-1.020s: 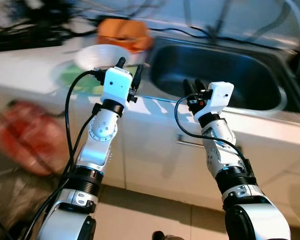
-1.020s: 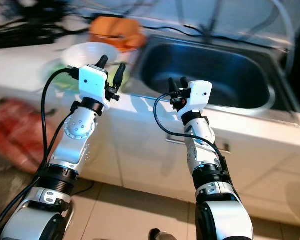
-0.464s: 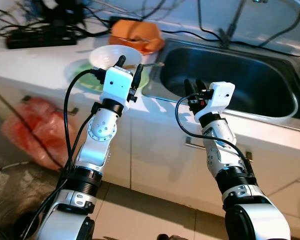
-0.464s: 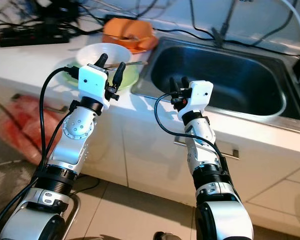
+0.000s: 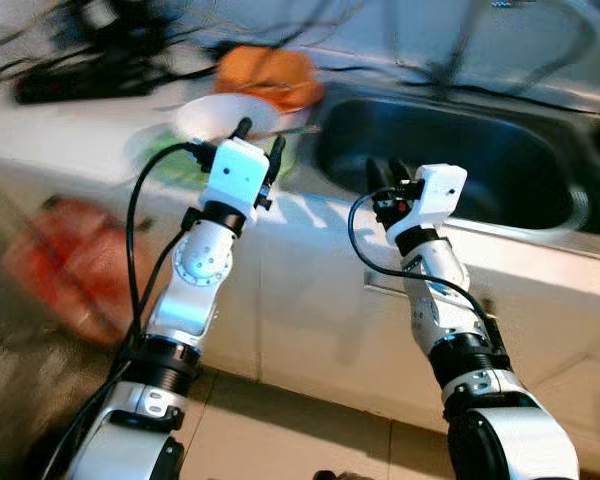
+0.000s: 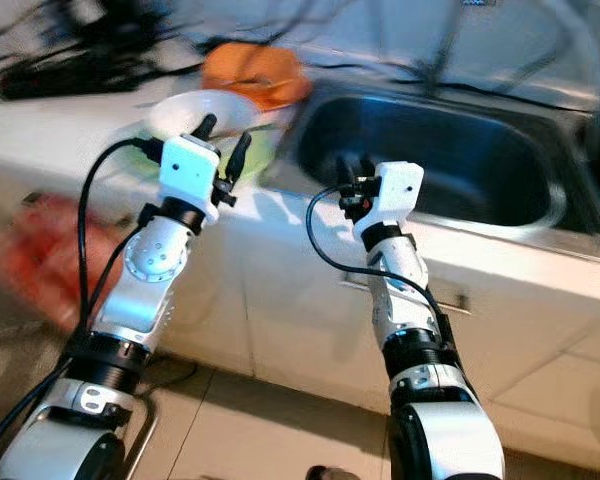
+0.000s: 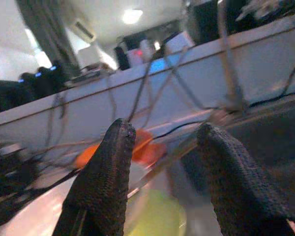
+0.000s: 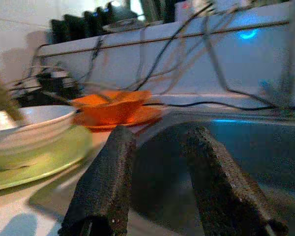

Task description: Kitchen organization

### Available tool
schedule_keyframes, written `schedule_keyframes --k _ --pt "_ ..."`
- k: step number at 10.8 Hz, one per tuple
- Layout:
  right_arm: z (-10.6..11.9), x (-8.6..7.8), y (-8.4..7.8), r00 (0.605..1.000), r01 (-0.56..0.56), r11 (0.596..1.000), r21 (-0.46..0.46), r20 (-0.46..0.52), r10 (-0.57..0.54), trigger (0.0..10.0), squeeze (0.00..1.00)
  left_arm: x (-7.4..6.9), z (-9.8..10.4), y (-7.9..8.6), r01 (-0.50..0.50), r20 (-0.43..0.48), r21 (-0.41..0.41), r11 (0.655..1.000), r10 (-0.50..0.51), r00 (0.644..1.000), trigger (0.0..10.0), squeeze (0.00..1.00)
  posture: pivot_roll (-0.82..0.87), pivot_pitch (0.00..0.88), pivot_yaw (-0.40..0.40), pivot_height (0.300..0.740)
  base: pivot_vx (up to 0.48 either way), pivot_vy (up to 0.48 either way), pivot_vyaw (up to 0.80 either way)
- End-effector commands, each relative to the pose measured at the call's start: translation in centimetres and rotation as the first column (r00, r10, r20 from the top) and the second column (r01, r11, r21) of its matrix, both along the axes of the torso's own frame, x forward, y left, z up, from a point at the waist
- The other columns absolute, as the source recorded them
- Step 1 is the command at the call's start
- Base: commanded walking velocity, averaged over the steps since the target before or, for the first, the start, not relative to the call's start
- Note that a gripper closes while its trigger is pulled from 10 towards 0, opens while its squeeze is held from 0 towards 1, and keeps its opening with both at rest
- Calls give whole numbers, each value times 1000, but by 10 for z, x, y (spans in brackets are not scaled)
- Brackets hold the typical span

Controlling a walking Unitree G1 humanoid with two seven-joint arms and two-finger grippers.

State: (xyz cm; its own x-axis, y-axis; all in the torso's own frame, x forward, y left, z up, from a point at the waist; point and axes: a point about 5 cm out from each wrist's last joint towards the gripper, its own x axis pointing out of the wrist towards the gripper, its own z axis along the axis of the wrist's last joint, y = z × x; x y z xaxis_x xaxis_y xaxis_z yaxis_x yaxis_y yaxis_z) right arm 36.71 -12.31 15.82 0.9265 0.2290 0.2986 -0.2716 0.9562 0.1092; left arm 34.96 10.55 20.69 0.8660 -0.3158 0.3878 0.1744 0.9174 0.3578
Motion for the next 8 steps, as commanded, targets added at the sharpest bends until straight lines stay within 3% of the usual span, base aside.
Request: schedule_keyframes --k 1,8 --pt "1 1 -3 1000 6 1000 0 3 -6 10000 0 0 3 -2 7 9 15 1000 -7 1000 10000 0 48 30 -46 740 289 0 0" --pt "0 1 -2 1000 9 1000 4 3 -9 10000 0 0 5 -2 8 14 21 1000 -8 1000 10000 0 50 29 -44 740 293 0 0"
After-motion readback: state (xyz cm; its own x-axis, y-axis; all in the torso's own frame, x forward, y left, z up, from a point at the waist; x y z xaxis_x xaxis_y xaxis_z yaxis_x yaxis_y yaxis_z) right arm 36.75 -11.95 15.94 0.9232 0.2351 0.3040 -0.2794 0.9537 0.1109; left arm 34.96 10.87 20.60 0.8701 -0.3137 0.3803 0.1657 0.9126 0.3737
